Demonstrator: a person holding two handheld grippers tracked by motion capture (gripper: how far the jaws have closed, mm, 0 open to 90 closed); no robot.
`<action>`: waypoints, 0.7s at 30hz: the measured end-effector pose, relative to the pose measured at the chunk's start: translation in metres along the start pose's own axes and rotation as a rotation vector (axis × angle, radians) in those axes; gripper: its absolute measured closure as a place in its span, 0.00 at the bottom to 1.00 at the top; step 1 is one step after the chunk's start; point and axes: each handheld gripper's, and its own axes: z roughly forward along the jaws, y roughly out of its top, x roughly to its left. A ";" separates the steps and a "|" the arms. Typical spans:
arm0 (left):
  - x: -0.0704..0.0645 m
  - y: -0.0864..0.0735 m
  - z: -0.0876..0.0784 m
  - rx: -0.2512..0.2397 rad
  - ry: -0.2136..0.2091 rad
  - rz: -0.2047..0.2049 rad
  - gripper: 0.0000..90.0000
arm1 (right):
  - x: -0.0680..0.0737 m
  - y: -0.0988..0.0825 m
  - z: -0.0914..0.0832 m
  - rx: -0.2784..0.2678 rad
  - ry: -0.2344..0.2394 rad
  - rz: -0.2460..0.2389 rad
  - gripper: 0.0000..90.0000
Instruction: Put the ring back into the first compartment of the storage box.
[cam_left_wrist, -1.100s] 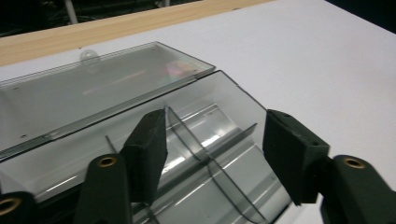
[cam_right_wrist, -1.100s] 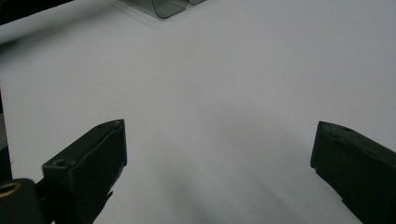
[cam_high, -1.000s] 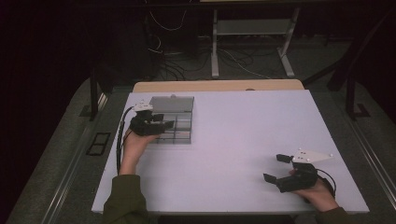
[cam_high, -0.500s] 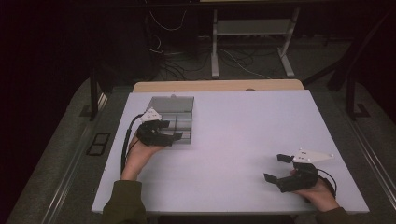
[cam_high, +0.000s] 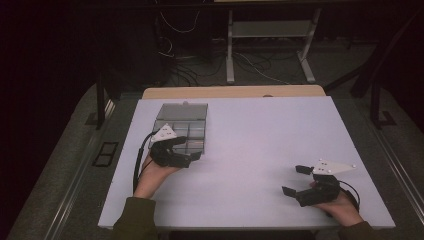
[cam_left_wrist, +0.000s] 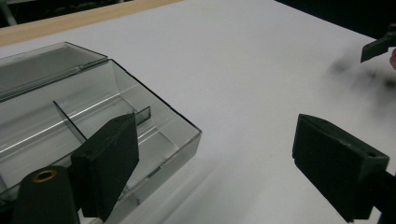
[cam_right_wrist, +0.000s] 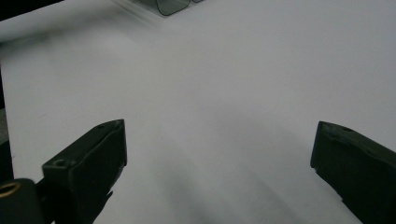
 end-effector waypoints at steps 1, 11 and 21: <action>-0.002 -0.001 -0.001 -0.002 0.000 0.001 0.15 | 0.000 0.000 0.000 -0.002 0.000 -0.001 0.04; -0.016 -0.015 -0.007 -0.033 -0.010 0.008 0.05 | 0.000 0.000 -0.001 -0.004 -0.004 -0.004 0.04; -0.029 -0.033 -0.011 -0.038 -0.034 0.005 0.00 | 0.000 0.000 -0.001 -0.005 -0.007 -0.005 0.04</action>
